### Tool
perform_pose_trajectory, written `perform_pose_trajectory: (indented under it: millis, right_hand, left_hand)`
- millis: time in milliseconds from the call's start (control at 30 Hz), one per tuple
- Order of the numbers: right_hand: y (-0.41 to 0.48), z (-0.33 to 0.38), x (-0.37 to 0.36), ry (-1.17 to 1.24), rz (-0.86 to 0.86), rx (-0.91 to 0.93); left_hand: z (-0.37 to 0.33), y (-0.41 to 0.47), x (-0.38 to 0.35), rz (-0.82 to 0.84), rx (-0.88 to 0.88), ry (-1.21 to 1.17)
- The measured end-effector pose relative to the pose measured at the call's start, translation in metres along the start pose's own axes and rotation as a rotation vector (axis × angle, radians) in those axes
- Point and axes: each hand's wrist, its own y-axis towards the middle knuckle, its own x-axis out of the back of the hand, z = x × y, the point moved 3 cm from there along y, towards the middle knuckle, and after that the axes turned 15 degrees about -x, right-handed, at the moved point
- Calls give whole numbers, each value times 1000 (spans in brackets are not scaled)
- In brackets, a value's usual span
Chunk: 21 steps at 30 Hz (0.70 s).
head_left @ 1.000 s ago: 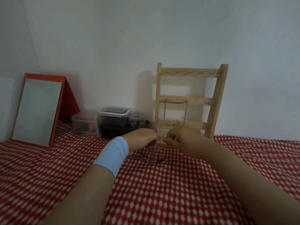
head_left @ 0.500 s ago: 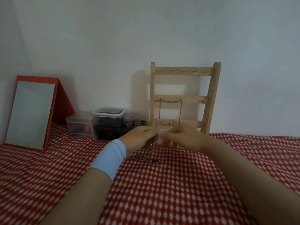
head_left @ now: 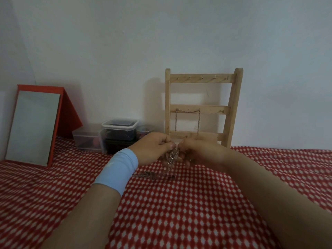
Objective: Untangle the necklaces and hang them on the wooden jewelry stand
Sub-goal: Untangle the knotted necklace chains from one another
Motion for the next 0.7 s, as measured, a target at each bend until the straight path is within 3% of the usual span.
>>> perform_pose_trajectory:
  millis: [133,300,400,600,700]
  right_hand:
    - [-2,-1,-9,-170,182,-101]
    - [-7,7,-1,-226,-120,34]
    - [-6,6,4,-111,-220,30]
    - [-4,3,8,267,-309,30]
    - [0,1,7,322,-175,-29]
  left_hand:
    - [3,0,-1,-30,36,-46]
    - [6,5,-15,-186,155,-589]
    - [18,7,-18,-289,201,-735]
    - [18,2,-19,-187,174,-370]
    - [17,2,-19,-228,140,-340]
